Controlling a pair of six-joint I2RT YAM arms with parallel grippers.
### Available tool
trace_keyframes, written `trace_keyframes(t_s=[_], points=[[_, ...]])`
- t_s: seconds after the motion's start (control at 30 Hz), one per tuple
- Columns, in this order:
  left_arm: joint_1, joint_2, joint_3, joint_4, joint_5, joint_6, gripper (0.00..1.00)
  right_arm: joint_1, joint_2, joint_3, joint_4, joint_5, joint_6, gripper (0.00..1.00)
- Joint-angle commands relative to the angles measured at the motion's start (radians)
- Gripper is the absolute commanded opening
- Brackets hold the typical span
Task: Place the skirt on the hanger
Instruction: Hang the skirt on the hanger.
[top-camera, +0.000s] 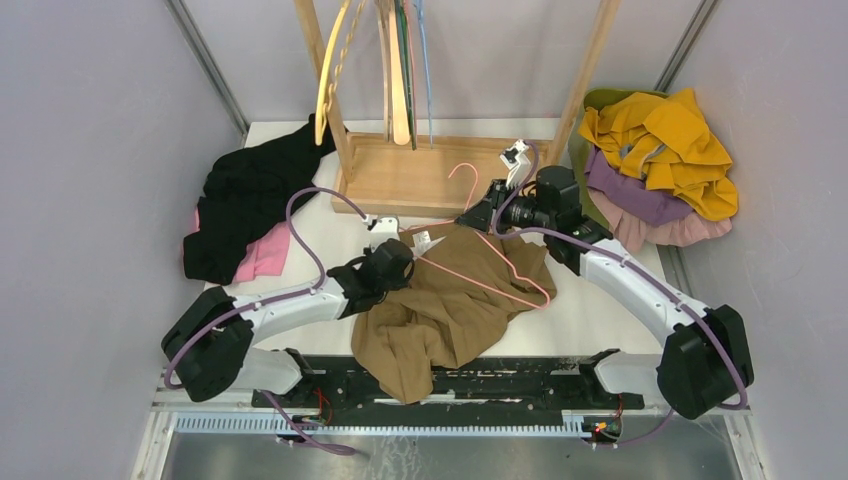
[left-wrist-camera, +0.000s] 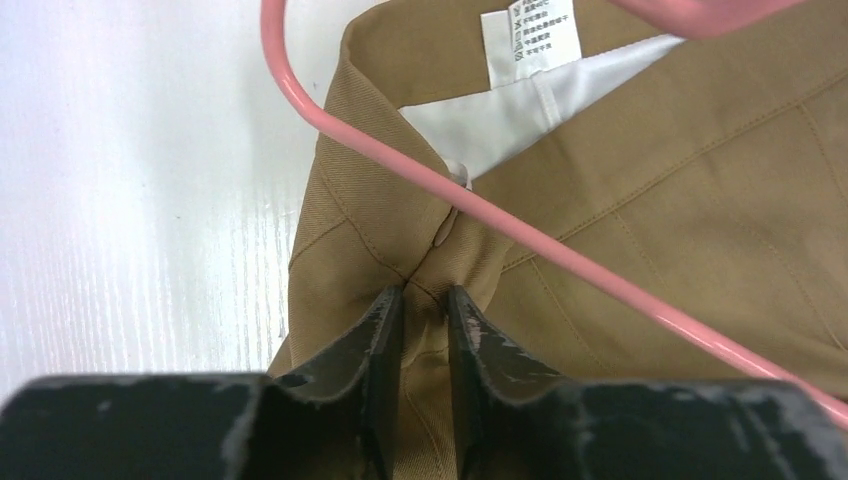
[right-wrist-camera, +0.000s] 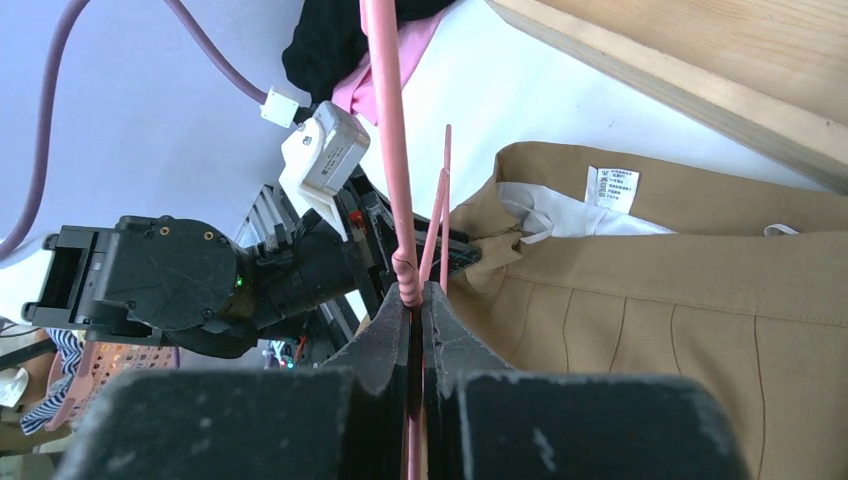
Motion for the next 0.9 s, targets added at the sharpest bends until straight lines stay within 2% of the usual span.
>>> trace_keyframes(t_s=[0.0, 0.1, 0.33, 0.63, 0.73, 0.87], points=[[-0.002, 0.017, -0.006, -0.016, -0.073, -0.053, 0.25, 0.005, -0.016, 0.066, -0.024, 0.002, -0.042, 0.01], [-0.003, 0.002, -0.027, -0.022, -0.087, -0.068, 0.18, 0.004, -0.028, 0.07, -0.114, 0.027, -0.099, 0.01], [-0.001, -0.087, -0.093, -0.004, -0.148, -0.097, 0.17, -0.002, -0.105, 0.023, -0.268, 0.096, -0.184, 0.01], [-0.001, -0.276, -0.227, 0.192, -0.157, -0.047, 0.16, -0.011, -0.147, -0.013, -0.328, 0.13, -0.218, 0.01], [-0.001, -0.316, -0.212, 0.234, -0.152, 0.0, 0.16, -0.016, -0.195, -0.019, -0.346, 0.173, -0.215, 0.01], [0.02, -0.317, -0.145, 0.257, -0.125, 0.055, 0.18, -0.033, -0.239, 0.039, -0.462, 0.272, -0.248, 0.01]])
